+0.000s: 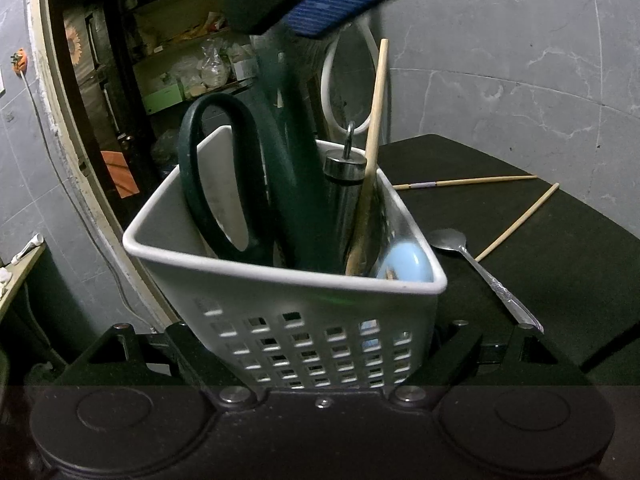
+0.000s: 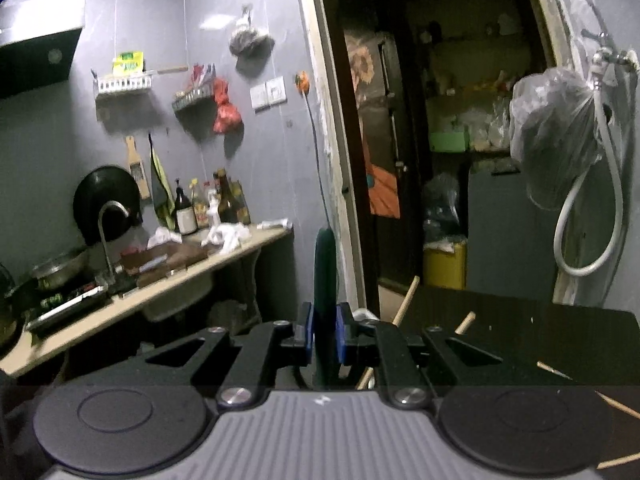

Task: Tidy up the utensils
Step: 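Carry the green-handled knife with the right gripper into the white basket and release, then move the right gripper to the silver spoon and grasp its handle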

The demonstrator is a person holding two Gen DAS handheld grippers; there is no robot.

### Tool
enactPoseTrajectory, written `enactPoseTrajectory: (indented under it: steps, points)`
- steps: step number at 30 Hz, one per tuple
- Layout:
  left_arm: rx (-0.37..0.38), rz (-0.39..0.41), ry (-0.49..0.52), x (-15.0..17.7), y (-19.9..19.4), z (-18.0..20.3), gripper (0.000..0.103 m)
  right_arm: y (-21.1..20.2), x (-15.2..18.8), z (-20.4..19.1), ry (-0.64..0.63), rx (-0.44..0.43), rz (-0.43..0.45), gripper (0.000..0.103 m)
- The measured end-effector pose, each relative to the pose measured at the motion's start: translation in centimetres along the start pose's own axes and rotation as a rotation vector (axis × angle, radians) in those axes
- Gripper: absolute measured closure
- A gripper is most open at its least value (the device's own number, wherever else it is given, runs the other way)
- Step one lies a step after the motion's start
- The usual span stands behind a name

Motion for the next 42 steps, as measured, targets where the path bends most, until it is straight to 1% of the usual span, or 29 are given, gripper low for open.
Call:
enactPoseTrajectory:
  steps: [1,2,3,4,5,6,7,8,10,11,13,16,18,20,23,25,27,32,35,37,42]
  points:
    - [0.000,0.000,0.000,0.0,0.1,0.0,0.015,-0.2,0.2,0.0,0.003,0.000,-0.003,0.078]
    - [0.000,0.001,0.001,0.0,0.0,0.0,0.015,-0.4,0.3,0.0,0.007,0.004,-0.003,0.072]
    - [0.001,0.000,0.000,0.0,0.0,0.0,0.015,-0.7,0.5,0.1,0.015,0.010,0.000,0.062]
    - [0.001,0.000,0.000,0.0,0.1,0.0,0.015,-1.1,0.5,0.3,0.024,0.013,0.005,0.060]
    - [0.001,0.001,0.001,-0.1,0.1,0.1,0.015,-1.5,0.6,0.5,0.033,0.022,0.011,0.059]
    - [0.001,0.001,0.002,-0.1,0.1,0.0,0.015,-1.8,0.6,0.8,0.043,0.035,0.016,0.056]
    - [0.002,0.001,0.002,-0.1,0.1,0.1,0.015,-2.2,0.4,1.2,0.051,0.048,0.022,0.051]
    - [0.002,0.001,0.001,-0.1,0.1,0.1,0.015,-2.9,0.4,1.7,0.061,0.065,0.033,0.048]
    - [0.002,0.001,0.003,-0.1,0.1,0.1,0.015,-3.9,0.1,2.7,0.078,0.103,0.058,0.036]
    - [0.001,0.001,0.002,-0.1,0.1,0.1,0.015,-4.6,0.0,3.3,0.087,0.128,0.072,0.032]
    - [0.002,0.001,0.002,-0.1,0.2,0.1,0.015,-5.8,-0.1,4.6,0.095,0.179,0.094,0.017]
    - [0.002,0.001,0.004,-0.1,0.2,0.1,0.015,-7.2,0.4,6.6,0.094,0.267,0.100,0.007]
    - [0.002,0.001,0.004,-0.1,0.1,0.1,0.015,-7.7,1.3,8.2,0.100,0.331,0.087,0.002]
    - [0.002,0.001,0.004,-0.1,0.2,0.1,0.015,-7.8,2.5,9.6,0.109,0.395,0.055,0.002]
    - [0.002,0.002,0.008,-0.1,0.2,0.1,0.015,-7.3,5.3,11.6,0.142,0.489,-0.033,0.002]
    - [0.002,0.001,0.007,-0.1,0.3,0.2,0.015,-6.8,7.2,12.5,0.167,0.521,-0.090,0.001]
    - [0.002,0.001,0.006,-0.1,0.2,0.2,0.015,-6.0,9.3,13.0,0.198,0.532,-0.149,0.001]
    - [0.003,0.000,0.004,-0.1,0.3,0.3,0.015,-3.8,14.0,13.7,0.249,0.527,-0.284,0.001]
    - [0.003,0.000,0.006,-0.1,0.3,0.3,0.015,-2.6,15.9,14.3,0.285,0.533,-0.350,0.001]
    - [0.003,0.001,0.007,-0.1,0.3,0.3,0.015,-1.9,16.5,14.8,0.299,0.544,-0.377,0.001]
    - [0.003,0.000,0.006,-0.1,0.4,0.3,0.015,-0.6,17.1,15.2,0.295,0.556,-0.402,0.001]
Point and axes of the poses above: each gripper's, at about its wrist camera, not at the fingertips, and y roughly the way its jaws point, z to its right, x to its underside, the point moved 10 cm from there along y, roughly the way its jaws point, and after that the axes turned 2 degrees about -x, right-handed, at the moved point
